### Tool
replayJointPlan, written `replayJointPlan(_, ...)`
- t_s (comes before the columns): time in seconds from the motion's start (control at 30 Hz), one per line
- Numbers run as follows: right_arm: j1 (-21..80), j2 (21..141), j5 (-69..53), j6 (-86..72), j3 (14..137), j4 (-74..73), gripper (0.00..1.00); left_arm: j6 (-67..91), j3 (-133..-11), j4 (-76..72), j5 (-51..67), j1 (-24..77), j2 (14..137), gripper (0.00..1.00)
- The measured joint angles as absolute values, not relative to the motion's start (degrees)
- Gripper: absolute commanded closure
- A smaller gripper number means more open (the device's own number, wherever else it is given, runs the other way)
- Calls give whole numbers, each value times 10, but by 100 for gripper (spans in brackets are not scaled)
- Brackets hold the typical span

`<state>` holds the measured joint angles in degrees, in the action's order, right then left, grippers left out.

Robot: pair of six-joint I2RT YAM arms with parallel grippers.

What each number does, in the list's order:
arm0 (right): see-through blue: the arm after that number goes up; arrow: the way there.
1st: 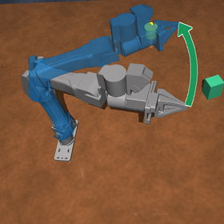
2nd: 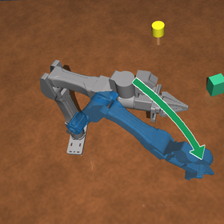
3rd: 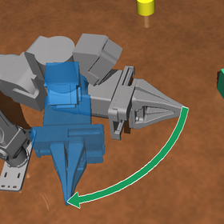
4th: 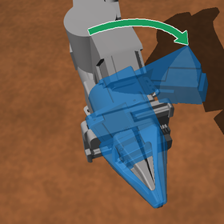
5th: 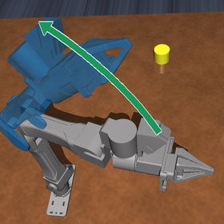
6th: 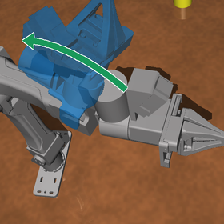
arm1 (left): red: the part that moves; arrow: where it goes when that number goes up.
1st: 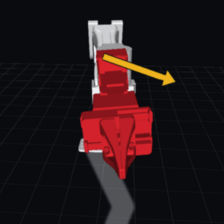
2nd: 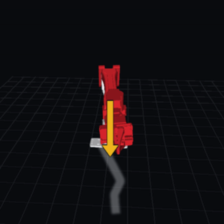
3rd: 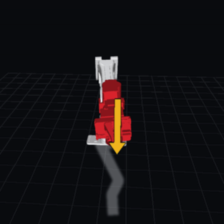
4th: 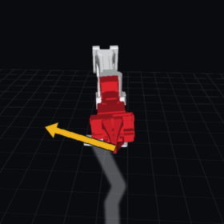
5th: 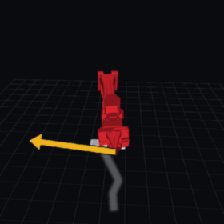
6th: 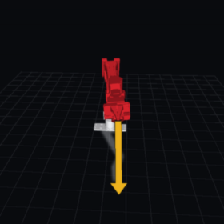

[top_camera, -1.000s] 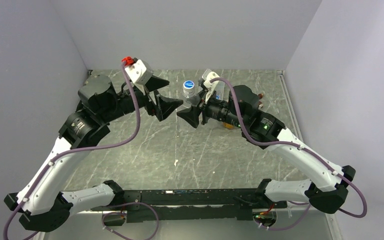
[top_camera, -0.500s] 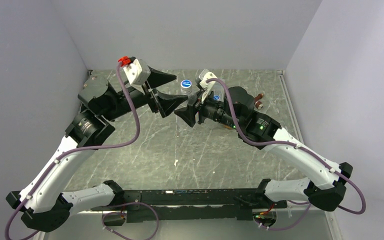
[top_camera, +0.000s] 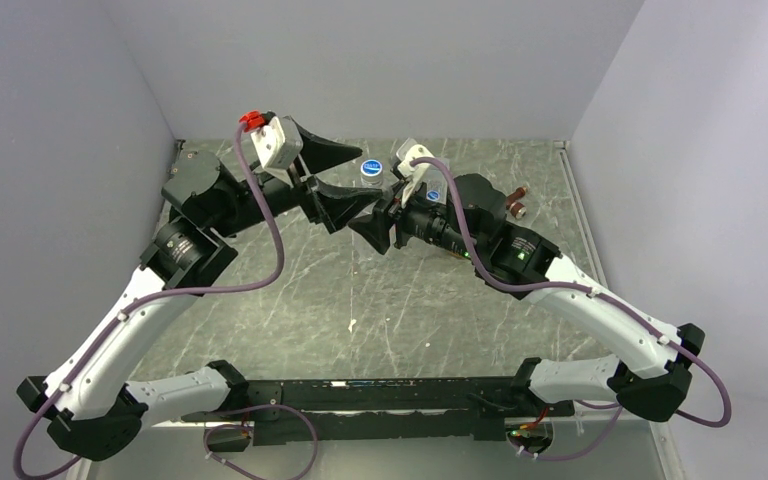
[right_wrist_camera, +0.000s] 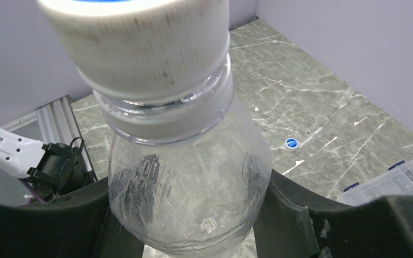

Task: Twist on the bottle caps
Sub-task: Screw the bottle cap onto the plastic bottle.

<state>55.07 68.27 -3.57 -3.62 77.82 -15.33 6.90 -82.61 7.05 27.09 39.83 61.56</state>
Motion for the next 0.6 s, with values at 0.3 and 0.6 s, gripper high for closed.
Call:
replayJointPlan(0.3,554,685,-32,-36,778,-153,57,73,-826,49,271,398,630,25)
replayJointPlan(0.6,557,691,-30,-35,778,-154,57,74,-826,49,271,398,642,32)
